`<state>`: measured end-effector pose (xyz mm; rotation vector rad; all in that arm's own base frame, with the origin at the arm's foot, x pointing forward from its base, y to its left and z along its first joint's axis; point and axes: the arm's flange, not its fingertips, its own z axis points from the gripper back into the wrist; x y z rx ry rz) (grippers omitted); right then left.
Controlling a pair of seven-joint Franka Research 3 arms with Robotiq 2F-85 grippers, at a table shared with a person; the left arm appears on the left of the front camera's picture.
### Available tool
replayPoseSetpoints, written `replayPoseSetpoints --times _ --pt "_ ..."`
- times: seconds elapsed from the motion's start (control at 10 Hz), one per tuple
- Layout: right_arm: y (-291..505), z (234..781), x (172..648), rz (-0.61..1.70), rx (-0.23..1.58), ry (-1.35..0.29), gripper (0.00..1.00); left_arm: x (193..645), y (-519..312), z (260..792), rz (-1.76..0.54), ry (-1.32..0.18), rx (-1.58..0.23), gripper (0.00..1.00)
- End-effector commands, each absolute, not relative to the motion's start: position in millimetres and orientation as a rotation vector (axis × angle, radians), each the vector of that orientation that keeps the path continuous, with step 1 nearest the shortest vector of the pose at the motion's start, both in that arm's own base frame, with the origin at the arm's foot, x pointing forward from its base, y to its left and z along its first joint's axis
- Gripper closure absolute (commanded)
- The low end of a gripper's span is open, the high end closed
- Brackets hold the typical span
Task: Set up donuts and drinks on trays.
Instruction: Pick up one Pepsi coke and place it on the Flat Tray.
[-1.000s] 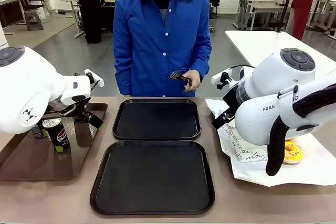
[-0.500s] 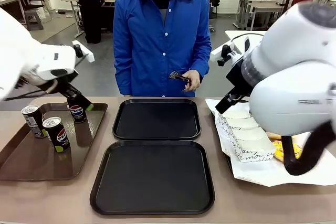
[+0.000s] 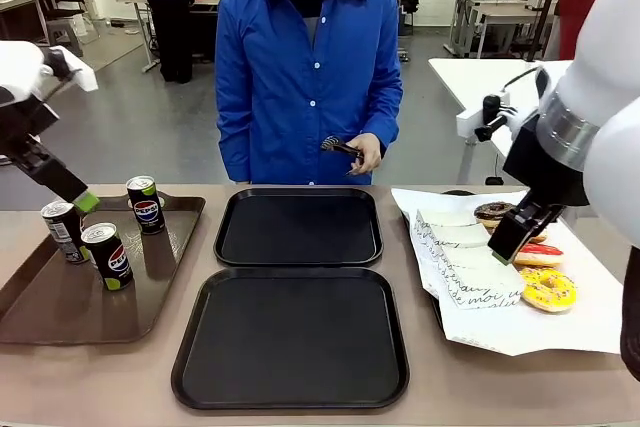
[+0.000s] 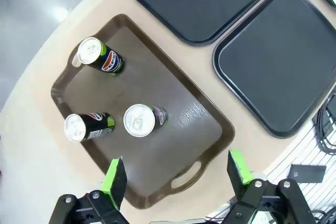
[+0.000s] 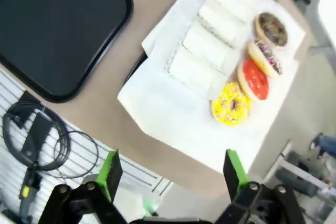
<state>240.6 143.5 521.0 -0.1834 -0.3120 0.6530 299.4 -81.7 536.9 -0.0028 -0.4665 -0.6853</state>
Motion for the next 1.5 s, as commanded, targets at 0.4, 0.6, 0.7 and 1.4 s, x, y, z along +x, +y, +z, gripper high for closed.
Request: replayPoseSetpoints --times 0.4,0.6,0.7,1.4 --pt "68 511 238 0.286 0.507 -0.537 0.00 322 -26 544 -0.415 -0.512 -0.804 0.00" --pt "15 497 220 0.154 0.782 -0.636 0.00 314 20 546 -0.242 -0.506 -1.176 0.00" --pt "-9 487 212 0.065 0.873 -0.637 0.00 312 41 548 -0.193 -0.477 -1.260 0.00" --pt "-112 371 163 -0.269 1.111 -0.390 0.00 339 158 461 0.142 -0.249 -1.229 0.00"
